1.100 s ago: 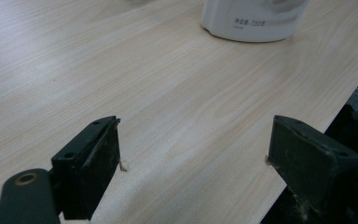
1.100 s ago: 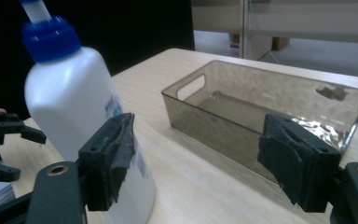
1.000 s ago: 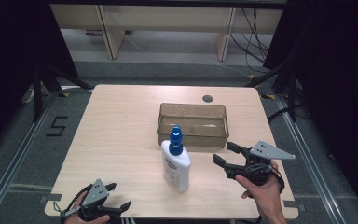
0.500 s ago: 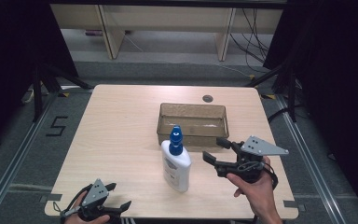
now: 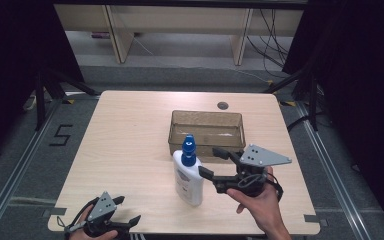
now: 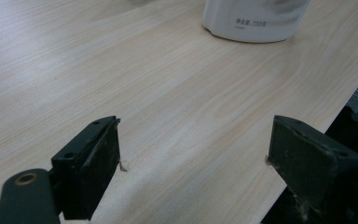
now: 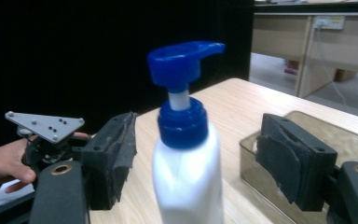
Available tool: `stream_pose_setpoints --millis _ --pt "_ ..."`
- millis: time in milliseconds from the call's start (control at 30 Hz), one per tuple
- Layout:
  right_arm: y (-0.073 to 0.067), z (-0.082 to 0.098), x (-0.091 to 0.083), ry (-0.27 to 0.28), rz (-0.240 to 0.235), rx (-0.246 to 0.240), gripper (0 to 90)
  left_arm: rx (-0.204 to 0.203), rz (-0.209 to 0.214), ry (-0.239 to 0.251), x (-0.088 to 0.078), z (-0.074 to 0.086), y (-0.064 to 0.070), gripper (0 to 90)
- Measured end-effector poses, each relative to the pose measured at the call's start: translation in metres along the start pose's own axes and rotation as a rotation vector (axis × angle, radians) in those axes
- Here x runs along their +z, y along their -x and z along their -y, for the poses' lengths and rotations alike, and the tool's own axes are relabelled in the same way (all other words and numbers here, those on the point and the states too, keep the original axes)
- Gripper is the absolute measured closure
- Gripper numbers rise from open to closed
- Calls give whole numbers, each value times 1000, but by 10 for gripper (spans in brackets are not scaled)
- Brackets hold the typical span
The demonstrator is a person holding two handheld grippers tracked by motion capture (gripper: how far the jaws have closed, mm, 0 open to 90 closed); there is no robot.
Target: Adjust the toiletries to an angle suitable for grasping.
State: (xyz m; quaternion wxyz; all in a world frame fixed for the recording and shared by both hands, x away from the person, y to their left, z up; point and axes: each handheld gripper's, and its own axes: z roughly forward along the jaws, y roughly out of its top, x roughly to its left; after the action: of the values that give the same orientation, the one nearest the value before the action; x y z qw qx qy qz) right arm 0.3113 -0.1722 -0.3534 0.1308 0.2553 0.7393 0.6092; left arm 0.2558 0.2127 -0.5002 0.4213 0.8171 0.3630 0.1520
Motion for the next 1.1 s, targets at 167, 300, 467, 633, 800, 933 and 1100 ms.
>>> stream_pose_setpoints --millis 167,300,467,633,800,933,1100 --pt "0 -3 6 -2 -17 3 285 -9 -14 12 2 1 0 160" --pt "-3 -4 13 -7 -37 0 280 0 -2 1 0 0 0 160" --pt "-6 -6 22 -20 -25 -29 280 -36 -4 25 1 1 1 160" --pt "-8 -8 30 -26 -30 -44 280 -14 -11 7 -2 1 -1 160" --pt "-10 -9 38 -25 -40 -53 285 -20 -15 16 -2 0 0 160" --pt "-9 -10 42 -19 -40 -57 320 -27 -12 24 -1 0 0 160" --pt "-6 -10 46 -9 -36 -55 365 -19 -5 20 0 -1 0 160"
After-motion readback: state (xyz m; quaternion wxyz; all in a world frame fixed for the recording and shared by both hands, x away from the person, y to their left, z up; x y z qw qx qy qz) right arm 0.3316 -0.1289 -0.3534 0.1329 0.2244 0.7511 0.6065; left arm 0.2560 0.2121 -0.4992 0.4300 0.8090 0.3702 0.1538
